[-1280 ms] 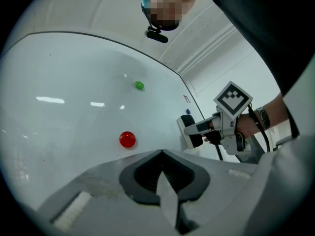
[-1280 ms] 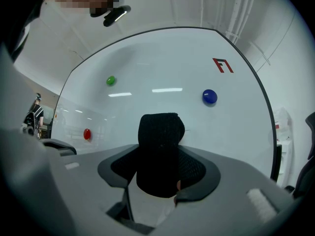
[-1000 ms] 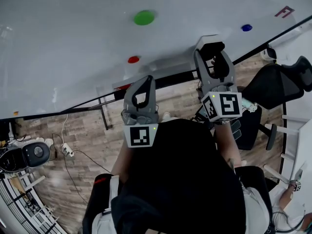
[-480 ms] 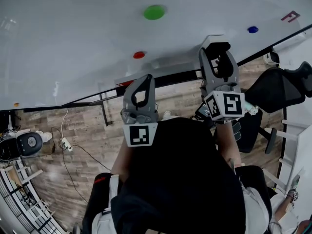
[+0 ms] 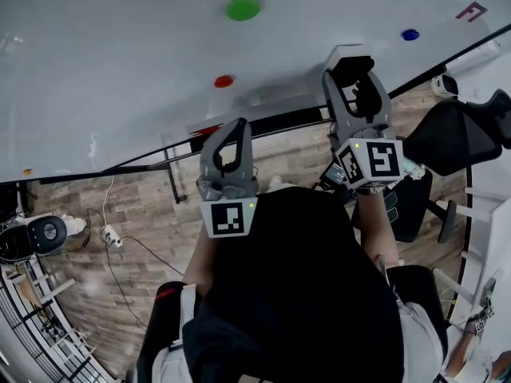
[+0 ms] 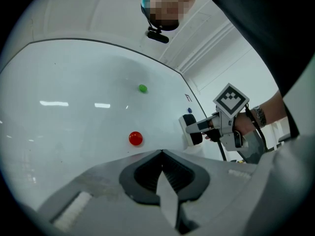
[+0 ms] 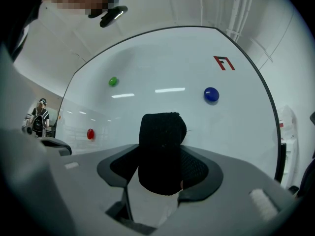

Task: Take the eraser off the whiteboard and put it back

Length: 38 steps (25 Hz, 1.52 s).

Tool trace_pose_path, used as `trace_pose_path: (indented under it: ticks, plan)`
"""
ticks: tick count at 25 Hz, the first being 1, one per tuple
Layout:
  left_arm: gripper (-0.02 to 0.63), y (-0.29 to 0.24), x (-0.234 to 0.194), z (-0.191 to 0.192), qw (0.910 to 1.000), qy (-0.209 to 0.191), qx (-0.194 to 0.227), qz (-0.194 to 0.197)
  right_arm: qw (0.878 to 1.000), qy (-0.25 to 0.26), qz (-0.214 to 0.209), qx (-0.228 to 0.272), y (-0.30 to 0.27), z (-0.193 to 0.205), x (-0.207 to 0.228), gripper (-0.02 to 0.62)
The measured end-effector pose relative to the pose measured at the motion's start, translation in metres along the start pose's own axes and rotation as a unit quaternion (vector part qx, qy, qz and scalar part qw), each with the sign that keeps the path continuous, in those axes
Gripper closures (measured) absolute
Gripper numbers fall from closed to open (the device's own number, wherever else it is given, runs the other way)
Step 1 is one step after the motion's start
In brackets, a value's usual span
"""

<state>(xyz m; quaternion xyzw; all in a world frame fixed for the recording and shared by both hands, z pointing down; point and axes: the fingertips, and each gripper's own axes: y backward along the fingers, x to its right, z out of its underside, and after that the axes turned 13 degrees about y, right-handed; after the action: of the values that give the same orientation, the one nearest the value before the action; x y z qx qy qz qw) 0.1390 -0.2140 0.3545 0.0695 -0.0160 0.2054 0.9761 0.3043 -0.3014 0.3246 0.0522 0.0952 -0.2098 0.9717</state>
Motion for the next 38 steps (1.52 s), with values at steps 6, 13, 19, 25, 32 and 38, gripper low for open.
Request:
trace_pose_path:
  ticks: [6, 13, 19, 25, 32, 38]
  plan:
    - [0.604, 0.007, -0.002, -0.004, 1.0, -0.004, 0.002, -0.001, 1.0, -0.004, -0.006, -0.005, 0.003, -0.001, -0.003, 0.335]
    - [0.604, 0.014, -0.001, -0.004, 1.0, -0.002, 0.002, -0.003, 1.0, -0.004, -0.012, -0.013, 0.011, 0.001, -0.006, 0.307]
    - [0.604, 0.02, 0.003, -0.004, 1.0, 0.003, 0.002, 0.001, 1.0, 0.001, -0.004, -0.015, 0.023, 0.001, -0.003, 0.306]
    - [0.604, 0.024, 0.007, -0.004, 1.0, 0.006, 0.004, 0.003, 1.0, 0.008, -0.008, -0.025, 0.038, 0.004, 0.0, 0.323]
    - [0.604, 0.03, 0.014, -0.007, 0.9999, 0.005, 0.006, 0.01, 1.0, 0.013, 0.0, -0.026, 0.055, -0.002, 0.0, 0.398]
    - [0.604, 0.04, 0.007, -0.01, 0.9999, 0.005, 0.009, 0.001, 0.999, 0.024, 0.002, -0.021, 0.07, -0.01, -0.006, 0.515]
